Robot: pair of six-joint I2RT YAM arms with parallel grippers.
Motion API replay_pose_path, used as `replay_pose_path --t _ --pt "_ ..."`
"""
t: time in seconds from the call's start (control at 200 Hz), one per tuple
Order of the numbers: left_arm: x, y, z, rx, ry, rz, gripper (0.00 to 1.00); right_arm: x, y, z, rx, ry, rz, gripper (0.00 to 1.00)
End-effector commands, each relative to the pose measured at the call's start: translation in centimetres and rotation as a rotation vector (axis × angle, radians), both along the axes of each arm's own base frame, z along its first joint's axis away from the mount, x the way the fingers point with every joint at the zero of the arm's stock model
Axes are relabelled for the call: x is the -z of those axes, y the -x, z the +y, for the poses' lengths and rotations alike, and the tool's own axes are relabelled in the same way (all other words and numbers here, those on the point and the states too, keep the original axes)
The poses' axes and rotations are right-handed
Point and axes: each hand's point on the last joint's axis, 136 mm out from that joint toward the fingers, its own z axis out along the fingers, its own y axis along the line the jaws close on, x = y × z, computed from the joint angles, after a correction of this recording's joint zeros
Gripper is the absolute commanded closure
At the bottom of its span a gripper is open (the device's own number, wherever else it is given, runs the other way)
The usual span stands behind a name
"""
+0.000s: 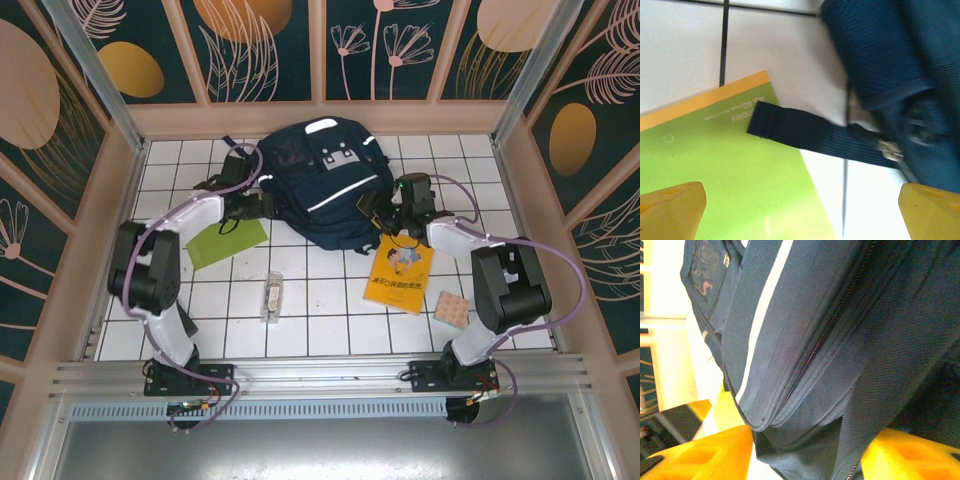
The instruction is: Pack books, pencil case, and school supplies into a backpack
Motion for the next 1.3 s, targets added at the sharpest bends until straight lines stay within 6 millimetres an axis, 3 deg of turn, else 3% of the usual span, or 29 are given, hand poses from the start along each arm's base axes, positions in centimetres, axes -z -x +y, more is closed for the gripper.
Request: replay_pose_path --t 0.0,0.14,0.35,0.5,0.515,0.585,0.745,0.856,0.956,1.101,1.296 --pt "-5.8 0.4 -3.0 0.012 0.218 -0.144 0.01 -3.6 0.0 -1.2 0.003 0.049 -0.067 0.37" --pt "-7.6 2.5 -7.9 0.093 0.378 -0.177 0.02 -3.0 1.9 -6.1 0.099 0.253 -0.031 0.33" --pt "-6.6 6.6 -17.6 0.264 0.535 -0.107 0.04 -0.1 6.1 -14.4 0.292 0.355 0.074 0.33" --pt "-5.9 9.4 -22.7 0.371 0.569 -0.058 0.06 2.7 8.9 -17.2 0.379 0.377 0.144 0.33" --pt "-4.9 9.6 -23.2 0.377 0.560 -0.034 0.06 3.0 9.1 -17.4 0.388 0.379 0.152 0.33" --pt "-4.1 11.0 -25.2 0.431 0.557 0.000 0.08 4.1 9.9 -18.2 0.416 0.376 0.174 0.34" --pt "-0.9 13.6 -28.1 0.531 0.500 0.101 0.23 6.1 10.6 -18.0 0.421 0.326 0.188 0.37" --pt "1.9 14.6 -28.7 0.571 0.446 0.180 0.31 6.9 10.8 -16.3 0.371 0.240 0.181 0.41" --pt "3.1 14.6 -29.0 0.586 0.414 0.201 0.34 7.3 11.2 -14.7 0.321 0.167 0.173 0.43" --pt "4.0 14.4 -29.9 0.590 0.412 0.215 0.35 6.9 11.8 -13.1 0.271 0.129 0.160 0.48" --pt "5.6 14.1 -30.9 0.578 0.404 0.232 0.35 4.6 12.3 -12.2 0.259 0.115 0.110 0.53"
